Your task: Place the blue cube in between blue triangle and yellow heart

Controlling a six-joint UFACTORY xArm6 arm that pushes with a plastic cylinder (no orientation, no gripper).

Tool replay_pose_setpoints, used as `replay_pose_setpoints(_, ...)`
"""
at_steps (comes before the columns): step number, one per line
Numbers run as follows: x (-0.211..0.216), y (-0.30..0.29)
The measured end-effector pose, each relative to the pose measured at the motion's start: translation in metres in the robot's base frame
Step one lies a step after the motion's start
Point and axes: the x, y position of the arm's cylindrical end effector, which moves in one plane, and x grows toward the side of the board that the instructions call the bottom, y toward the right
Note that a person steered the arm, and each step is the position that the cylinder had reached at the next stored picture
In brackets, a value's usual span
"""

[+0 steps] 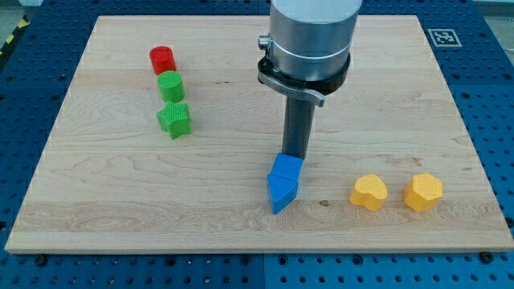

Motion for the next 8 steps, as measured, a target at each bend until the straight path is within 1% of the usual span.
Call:
replay_pose_setpoints(1,0.000,0.010)
replay_pose_setpoints(2,-0.001,-0.002)
replay_pose_setpoints(5,-0.003,-0.091)
replay_pose_setpoints(6,0.002,-0.097)
replay_pose_setpoints(7,0.019,-0.079)
replay_pose_setpoints(8,0.023,-0.036)
